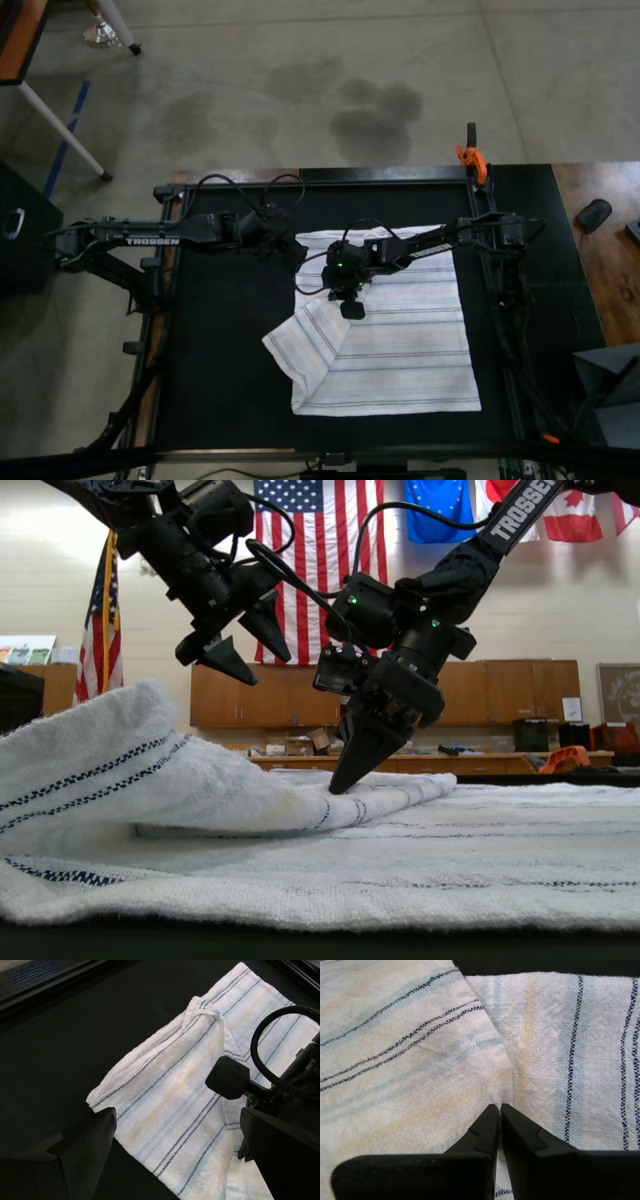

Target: Fold the towel

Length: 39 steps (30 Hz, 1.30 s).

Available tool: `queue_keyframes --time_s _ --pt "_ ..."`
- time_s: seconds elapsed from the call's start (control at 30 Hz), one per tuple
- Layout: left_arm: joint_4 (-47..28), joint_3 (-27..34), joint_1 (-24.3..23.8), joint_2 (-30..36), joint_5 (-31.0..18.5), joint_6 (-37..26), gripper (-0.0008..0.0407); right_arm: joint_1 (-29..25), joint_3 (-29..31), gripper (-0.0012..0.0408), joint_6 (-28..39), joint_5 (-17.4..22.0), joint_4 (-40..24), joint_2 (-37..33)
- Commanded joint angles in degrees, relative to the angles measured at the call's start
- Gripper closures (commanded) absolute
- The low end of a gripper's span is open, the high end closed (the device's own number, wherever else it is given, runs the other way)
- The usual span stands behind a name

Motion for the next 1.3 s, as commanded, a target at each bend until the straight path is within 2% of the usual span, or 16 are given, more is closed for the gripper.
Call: queue_keyframes --time_s 0.0,0.1,0.3,0.73,0.87,1.03,1.27 --pt "-0.35 0.00 0.00 0.02 -0.02 0.02 0.0055 0.00 0.22 0.0402 -0.07 0.13 0.26 -1.07" --pt "-0.72 0.00 0.00 0.02 -0.02 0.00 0.0055 0.00 0.07 0.0394 0.46 0.13 -0.50 -2.84" --pt "-1.18 0.00 0.00 0.02 -0.04 0.00 0.0055 0.50 -0.39 0.0398 1.99 0.17 -6.25 -8.46" --pt "-1.33 0.00 0.00 0.02 -0.04 -0.02 0.0055 7.04 -1.92 0.0395 6.78 0.92 -17.79 -19.74" --pt "-1.57 0.00 0.00 0.02 -0.04 -0.04 0.0055 8.52 -4.04 0.0395 8.92 1.60 -19.96 -21.59" --pt "-1.62 0.00 0.00 0.02 -0.02 -0.04 0.0055 9.01 -8.96 0.0397 12.22 3.48 -20.13 -23.17" --pt "-1.62 0.00 0.00 0.02 -0.02 -0.02 0.0055 8.98 -15.87 0.0396 14.47 3.93 -19.98 -24.09"
